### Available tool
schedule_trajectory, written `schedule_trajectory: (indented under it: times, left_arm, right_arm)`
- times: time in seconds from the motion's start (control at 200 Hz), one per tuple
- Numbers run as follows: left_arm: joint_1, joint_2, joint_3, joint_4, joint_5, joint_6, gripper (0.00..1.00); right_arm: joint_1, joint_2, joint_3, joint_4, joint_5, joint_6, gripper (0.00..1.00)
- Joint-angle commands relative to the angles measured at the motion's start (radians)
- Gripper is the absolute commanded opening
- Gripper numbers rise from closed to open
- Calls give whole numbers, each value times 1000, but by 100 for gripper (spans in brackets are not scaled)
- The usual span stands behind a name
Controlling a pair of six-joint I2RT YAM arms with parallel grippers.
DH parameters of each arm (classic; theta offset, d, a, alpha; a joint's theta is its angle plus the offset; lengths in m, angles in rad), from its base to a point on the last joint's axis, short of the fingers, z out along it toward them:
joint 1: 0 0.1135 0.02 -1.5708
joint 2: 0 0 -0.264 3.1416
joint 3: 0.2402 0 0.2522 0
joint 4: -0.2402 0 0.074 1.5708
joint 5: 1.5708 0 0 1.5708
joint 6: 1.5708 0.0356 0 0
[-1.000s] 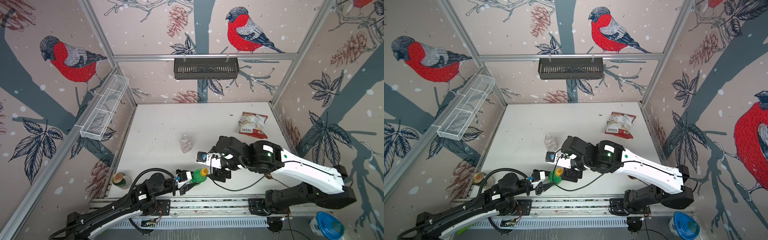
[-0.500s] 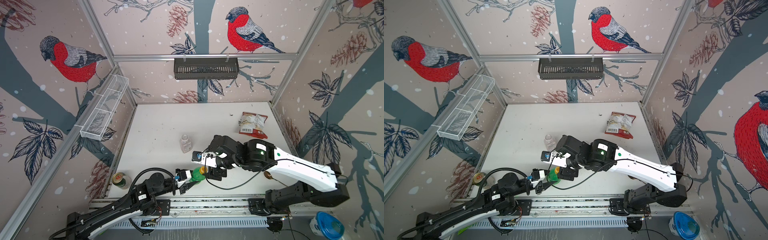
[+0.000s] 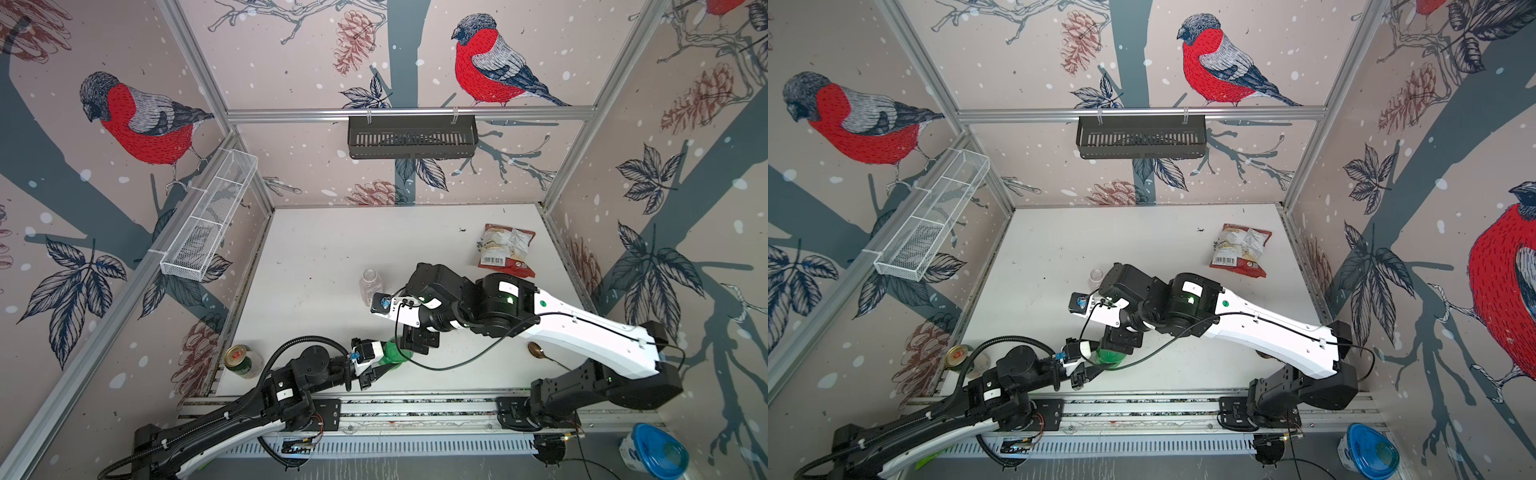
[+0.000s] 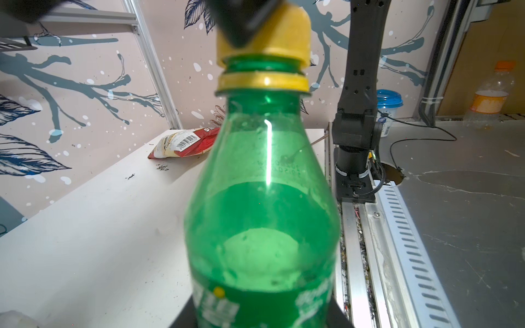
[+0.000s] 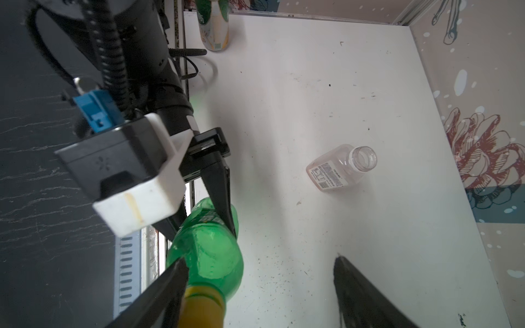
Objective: Screw on the bottle caps
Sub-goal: Screw the bottle cap onto the plastic bottle.
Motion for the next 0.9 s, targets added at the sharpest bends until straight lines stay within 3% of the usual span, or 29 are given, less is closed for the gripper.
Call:
schedule_trajectory:
  times: [0.0, 0.245, 0.455, 0.645, 0.896]
  left_arm:
    - [0, -3, 2, 13, 26, 17, 20]
    - [-1, -10, 3, 0, 13, 39, 19]
    - [-6, 10, 5, -11, 15, 74, 18]
    - [-16, 39, 6, -33, 39, 121, 15]
    - [-21, 50, 3, -43, 28, 137, 14]
  right_arm:
    - [5, -1, 16, 37, 36, 17, 82]
    - [35, -134, -72, 13, 50, -3, 83]
    - [31, -248, -158, -68, -77, -88, 80]
    - [20, -233, -177, -104, -101, -147, 75]
    - [84, -232, -242, -50, -85, -159, 69]
